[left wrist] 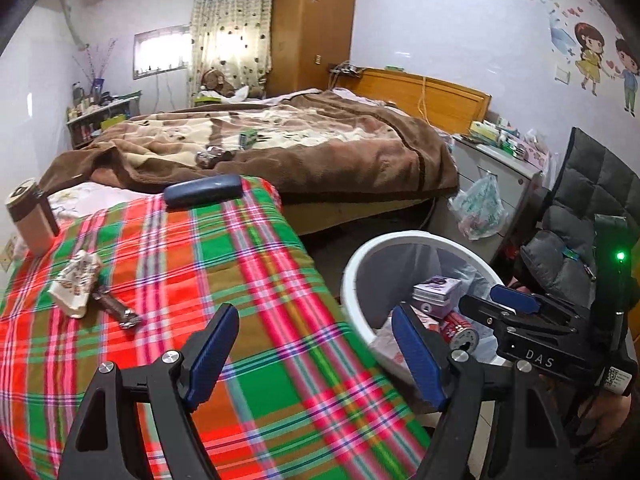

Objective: Collect trash
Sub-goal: 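Move both tools back from the bin toward the wrapper and snack bar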

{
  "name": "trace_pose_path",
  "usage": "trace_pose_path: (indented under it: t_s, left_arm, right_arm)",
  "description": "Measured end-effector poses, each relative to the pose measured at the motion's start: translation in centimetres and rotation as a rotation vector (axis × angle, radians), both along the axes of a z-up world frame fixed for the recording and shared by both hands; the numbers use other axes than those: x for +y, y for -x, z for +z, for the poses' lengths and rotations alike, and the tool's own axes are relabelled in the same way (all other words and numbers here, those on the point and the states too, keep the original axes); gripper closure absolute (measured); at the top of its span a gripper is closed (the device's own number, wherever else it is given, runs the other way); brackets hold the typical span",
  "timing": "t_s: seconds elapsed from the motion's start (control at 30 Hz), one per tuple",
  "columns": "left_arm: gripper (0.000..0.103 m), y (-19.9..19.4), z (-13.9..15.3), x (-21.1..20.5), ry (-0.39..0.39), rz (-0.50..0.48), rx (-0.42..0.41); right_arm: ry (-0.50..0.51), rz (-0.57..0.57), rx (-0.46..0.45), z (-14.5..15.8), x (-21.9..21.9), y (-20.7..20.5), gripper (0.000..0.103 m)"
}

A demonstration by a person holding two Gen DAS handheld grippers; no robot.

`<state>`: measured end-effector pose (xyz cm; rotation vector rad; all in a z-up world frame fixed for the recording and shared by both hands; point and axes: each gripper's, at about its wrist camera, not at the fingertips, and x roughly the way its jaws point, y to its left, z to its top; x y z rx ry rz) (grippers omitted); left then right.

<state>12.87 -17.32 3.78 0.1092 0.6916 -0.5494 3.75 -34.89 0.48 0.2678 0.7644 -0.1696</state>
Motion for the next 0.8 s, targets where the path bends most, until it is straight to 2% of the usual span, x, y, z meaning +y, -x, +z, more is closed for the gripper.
trace_pose_path:
  t_s: [0.5,0.8]
  left_arm:
    - [0.025,-1.4,0.2,7.7,0.008,0.138,-0.015]
    - [0.025,-4.0,-0.4,14.6,0.008,0.279,-0.004]
  right_arm:
    - [0.000,0.092,-0.014,0.4,5.2,-2.6,0.042]
    - [0.010,0.199,-0.010,0.0,10.0,-5.6,0.042]
